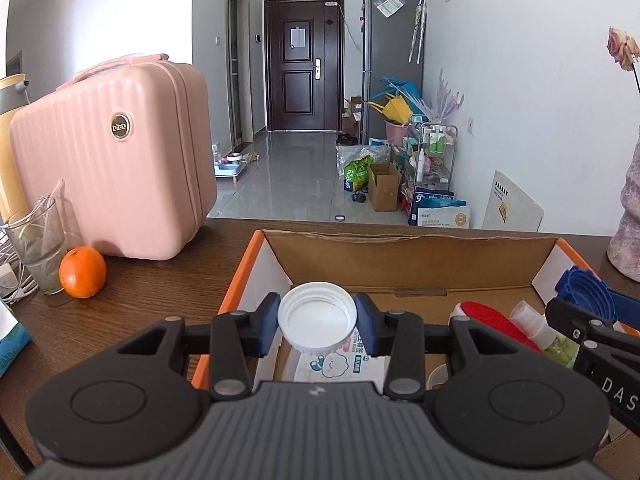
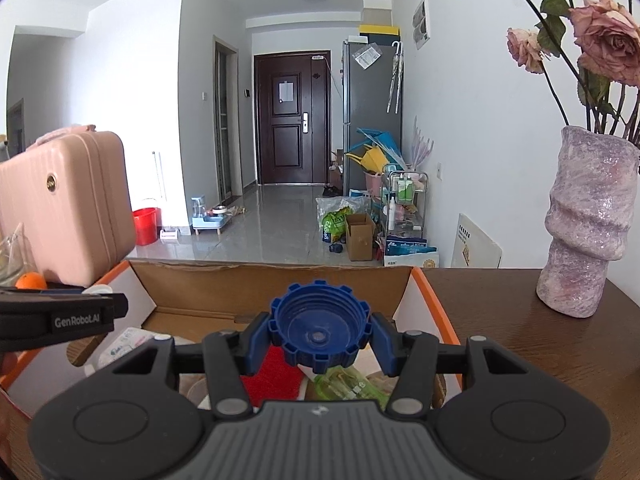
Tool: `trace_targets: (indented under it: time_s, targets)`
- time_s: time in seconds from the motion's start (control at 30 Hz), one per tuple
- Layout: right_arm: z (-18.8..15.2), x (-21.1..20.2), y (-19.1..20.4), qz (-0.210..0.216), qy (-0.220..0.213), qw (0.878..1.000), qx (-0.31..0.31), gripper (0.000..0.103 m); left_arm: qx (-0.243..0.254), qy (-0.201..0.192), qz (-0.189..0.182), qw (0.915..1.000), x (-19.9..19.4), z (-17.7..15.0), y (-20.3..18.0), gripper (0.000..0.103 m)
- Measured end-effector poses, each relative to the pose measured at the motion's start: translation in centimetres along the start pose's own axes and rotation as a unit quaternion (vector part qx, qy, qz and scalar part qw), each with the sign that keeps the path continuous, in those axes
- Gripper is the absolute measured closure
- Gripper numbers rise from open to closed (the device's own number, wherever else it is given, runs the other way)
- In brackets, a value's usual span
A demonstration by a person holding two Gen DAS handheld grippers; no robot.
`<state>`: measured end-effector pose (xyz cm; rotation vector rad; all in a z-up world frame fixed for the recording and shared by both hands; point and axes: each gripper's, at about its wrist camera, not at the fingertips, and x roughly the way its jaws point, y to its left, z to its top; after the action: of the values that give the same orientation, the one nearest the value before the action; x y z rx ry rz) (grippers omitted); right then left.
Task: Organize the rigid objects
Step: 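Open the left gripper to drop the white cap while the right releases the blue cap into the box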
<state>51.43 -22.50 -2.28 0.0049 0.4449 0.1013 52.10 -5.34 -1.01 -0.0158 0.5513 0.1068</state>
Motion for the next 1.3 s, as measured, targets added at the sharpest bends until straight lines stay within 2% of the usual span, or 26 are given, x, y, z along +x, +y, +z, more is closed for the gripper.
trace_targets:
  time_s: [0.07,0.1,0.13,0.17,0.23,0.3,0.9,1.3]
  targets:
    - [-0.1,0.2,-0.1,0.003,0.009,1.0,-0.003,0.051,-0.001,0.004,-0.002,1.0,0.2,0.0,0.2,0.06]
    - [-0.2,0.1,-0.1,0.001,0.011,1.0,-0.004,0.049,-0.002,0.007,-0.004,1.0,0.3,0.0,0.3,0.049]
    - [-0.2,0.1,0.0,-0.003,0.013,1.0,-0.005,0.039,-0.006,0.01,-0.004,0.9999,0.4,0.0,0.5,0.026]
    - [-0.2,-0.1,0.0,-0.006,0.013,1.0,-0.007,0.021,-0.011,0.007,-0.001,0.9999,0.3,0.0,0.7,0.018]
    - [-0.1,-0.6,-0.1,-0.009,0.003,1.0,-0.007,0.002,-0.011,-0.005,0.008,0.9999,0.0,0.0,0.9,0.006]
    - [0.0,-0.9,-0.1,-0.011,-0.003,1.0,-0.004,0.0,-0.014,-0.013,0.011,0.9998,-0.3,0.1,1.2,0.0]
    - [0.2,-1.6,-0.4,-0.022,-0.005,1.0,0.008,0.0,-0.008,-0.02,0.007,0.9997,-1.2,0.4,1.2,0.0]
    - [-0.8,-5.5,0.2,-0.016,-0.018,1.0,0.005,0.0,0.0,-0.054,0.001,0.9986,-6.4,-0.7,2.4,0.0]
